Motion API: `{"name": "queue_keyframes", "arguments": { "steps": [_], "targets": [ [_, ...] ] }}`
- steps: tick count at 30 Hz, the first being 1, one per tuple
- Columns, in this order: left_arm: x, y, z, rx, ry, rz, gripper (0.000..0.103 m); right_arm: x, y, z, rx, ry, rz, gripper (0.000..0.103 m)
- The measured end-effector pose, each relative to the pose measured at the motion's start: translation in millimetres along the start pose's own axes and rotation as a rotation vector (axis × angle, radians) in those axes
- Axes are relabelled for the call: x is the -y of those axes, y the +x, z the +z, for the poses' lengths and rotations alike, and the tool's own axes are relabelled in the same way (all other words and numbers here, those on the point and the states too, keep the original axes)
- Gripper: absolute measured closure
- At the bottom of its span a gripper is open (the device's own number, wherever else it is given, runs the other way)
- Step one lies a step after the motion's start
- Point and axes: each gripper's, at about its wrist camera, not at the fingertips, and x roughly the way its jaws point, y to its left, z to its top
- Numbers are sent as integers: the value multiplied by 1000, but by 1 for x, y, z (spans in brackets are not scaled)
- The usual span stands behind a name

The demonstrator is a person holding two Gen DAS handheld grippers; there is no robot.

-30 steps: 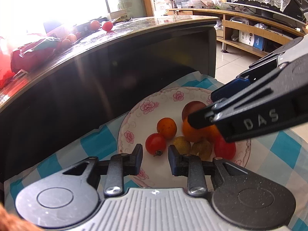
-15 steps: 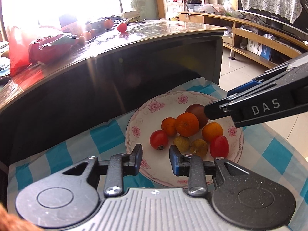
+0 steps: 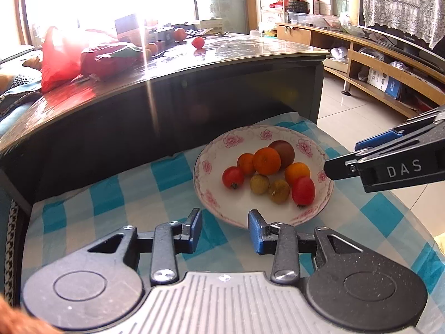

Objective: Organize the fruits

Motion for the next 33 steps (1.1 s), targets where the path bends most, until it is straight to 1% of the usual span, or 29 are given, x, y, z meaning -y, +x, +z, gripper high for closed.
{"name": "queue_keyframes", "arguments": {
  "steps": [3, 5, 6, 9, 11, 13, 16, 21, 33],
  "targets": [
    [1, -5, -7, -8, -9, 21, 54, -4, -6, -8, -1, -5, -1, 61],
    [4, -11, -11, 3, -7, 38, 52, -6, -11, -13, -3, -1, 2, 61],
    [5, -14, -12, 10, -9, 45, 48, -8, -13, -16, -4, 1, 6, 61],
    [8, -25, -14, 34, -25, 56, 43, -12, -20, -22, 0, 4, 10, 60],
    [8, -30, -15, 44, -37, 65, 38, -14, -24, -26, 2, 14, 15, 60],
    [11, -37, -17, 55, -41, 78, 31, -16, -29, -30, 3, 22, 20, 60],
    [15, -44, -22, 60, -45, 94, 25, -21, -36, -37, 6, 18, 19, 60],
    [17, -51, -31, 54, -71, 110, 21, -24, -45, -46, 17, 22, 7, 57],
    [23, -65, -51, 36, -98, 162, 12, -23, -56, -67, -2, 60, 4, 57]
  ]
}}
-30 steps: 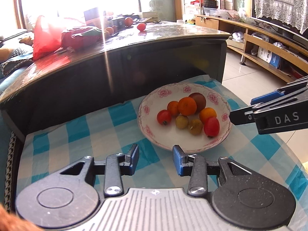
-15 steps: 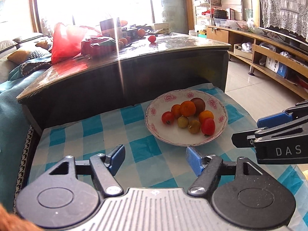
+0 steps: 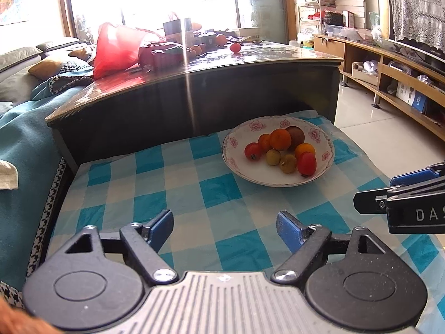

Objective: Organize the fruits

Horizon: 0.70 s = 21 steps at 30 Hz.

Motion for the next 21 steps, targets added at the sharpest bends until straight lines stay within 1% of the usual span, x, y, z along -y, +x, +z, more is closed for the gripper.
{"name": "queue_keyframes", "arguments": {
  "steps": [3, 9, 11, 14, 21],
  "targets": [
    [1, -4, -4, -6, -5, 13, 11, -1, -3, -5, -2, 7, 0, 57],
    [-1, -14, -13, -10, -30, 34, 4, -5, -8, -17, -11, 9, -9, 56],
    [-2, -18, -16, -7, -42, 41, 0, -6, -10, -21, -12, 12, -9, 56],
    [-4, -23, -20, -6, -58, 56, 0, -7, -15, -26, -9, 16, -8, 55],
    [-9, -35, -30, -15, -99, 55, 0, -10, -26, -38, -3, 32, -13, 55]
  ]
}}
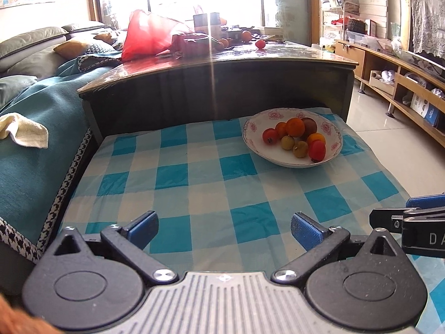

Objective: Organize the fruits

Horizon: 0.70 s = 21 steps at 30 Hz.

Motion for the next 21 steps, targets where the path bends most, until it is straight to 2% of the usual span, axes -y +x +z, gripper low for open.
{"name": "queue_keyframes", "arguments": {
  "steps": [21],
  "targets": [
    [-8, -30, -31, -24, -6, 29, 0, -9, -23, -26, 9, -12, 7, 53]
  ]
}}
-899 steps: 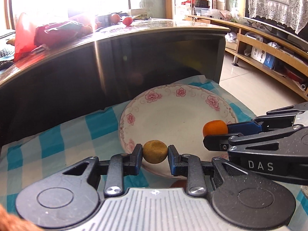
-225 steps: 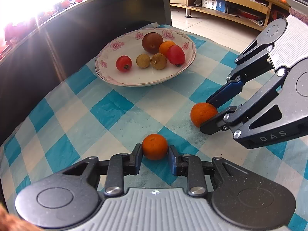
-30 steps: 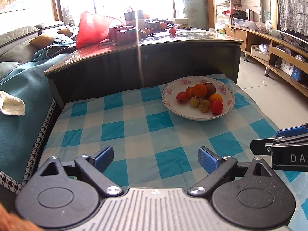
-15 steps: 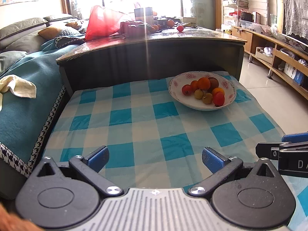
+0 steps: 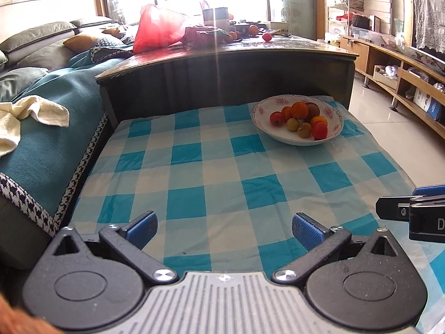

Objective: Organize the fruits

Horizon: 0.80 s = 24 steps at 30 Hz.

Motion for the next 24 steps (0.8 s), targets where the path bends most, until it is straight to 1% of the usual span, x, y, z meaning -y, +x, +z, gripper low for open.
{"name": "queue_keyframes", "arguments": {
  "steps": [11, 21, 24],
  "targets": [
    [-3, -13, -13, -21, -17, -25, 0, -8, -13, -16, -5, -10, 7, 52],
    [-5, -19, -17, -22, -25, -7, 0, -12, -18, -28, -26, -16, 1, 52],
    [-6, -21, -20, -32, -31, -15, 0, -13, -19, -31, -28, -14, 0, 52]
  ]
}}
